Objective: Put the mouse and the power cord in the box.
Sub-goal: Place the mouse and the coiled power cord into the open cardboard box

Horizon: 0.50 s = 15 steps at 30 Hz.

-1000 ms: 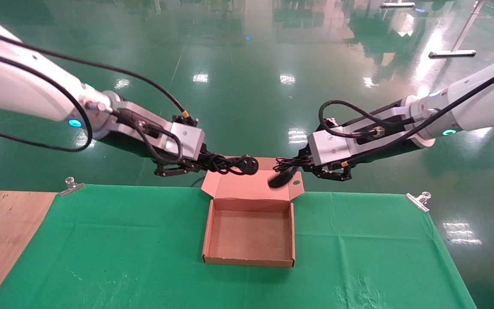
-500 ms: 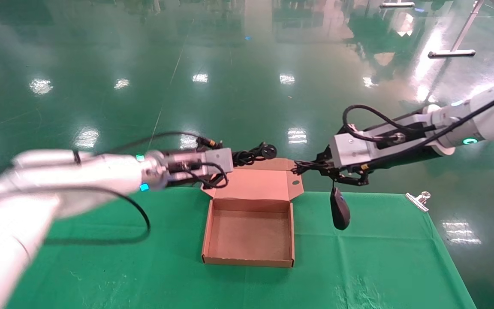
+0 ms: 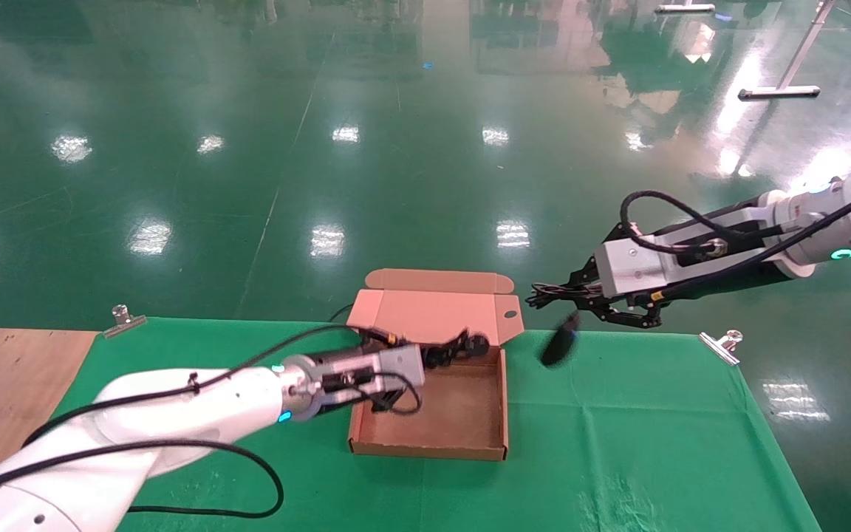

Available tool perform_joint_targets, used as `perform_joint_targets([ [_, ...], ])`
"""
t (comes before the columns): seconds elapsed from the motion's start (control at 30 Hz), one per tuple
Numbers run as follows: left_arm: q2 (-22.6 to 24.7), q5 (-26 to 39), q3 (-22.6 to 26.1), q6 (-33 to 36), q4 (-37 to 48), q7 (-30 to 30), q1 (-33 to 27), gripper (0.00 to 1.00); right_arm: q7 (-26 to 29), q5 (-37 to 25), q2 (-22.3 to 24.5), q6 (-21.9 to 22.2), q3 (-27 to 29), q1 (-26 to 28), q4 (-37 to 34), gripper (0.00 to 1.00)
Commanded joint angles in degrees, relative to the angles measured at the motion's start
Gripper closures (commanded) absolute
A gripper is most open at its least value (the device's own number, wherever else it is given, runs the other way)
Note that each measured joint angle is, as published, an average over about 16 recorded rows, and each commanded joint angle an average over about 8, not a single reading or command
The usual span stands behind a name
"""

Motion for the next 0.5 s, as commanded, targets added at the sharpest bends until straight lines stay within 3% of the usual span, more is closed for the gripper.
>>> perform_joint_targets([
  [0.03, 0.0, -0.5, 2.2, -0.6, -0.3, -0.8, 0.4, 0.00, -0.3, -0.2, -0.3, 0.6, -0.1, -0.1, -0.8, 1.00],
  [0.5, -0.2, -5.3, 11.3, -3.7, -1.7, -4.5, -0.7, 0.00, -2.0, 0.3, -2.3, -0.1, 0.0, 0.0, -4.2, 1.00],
])
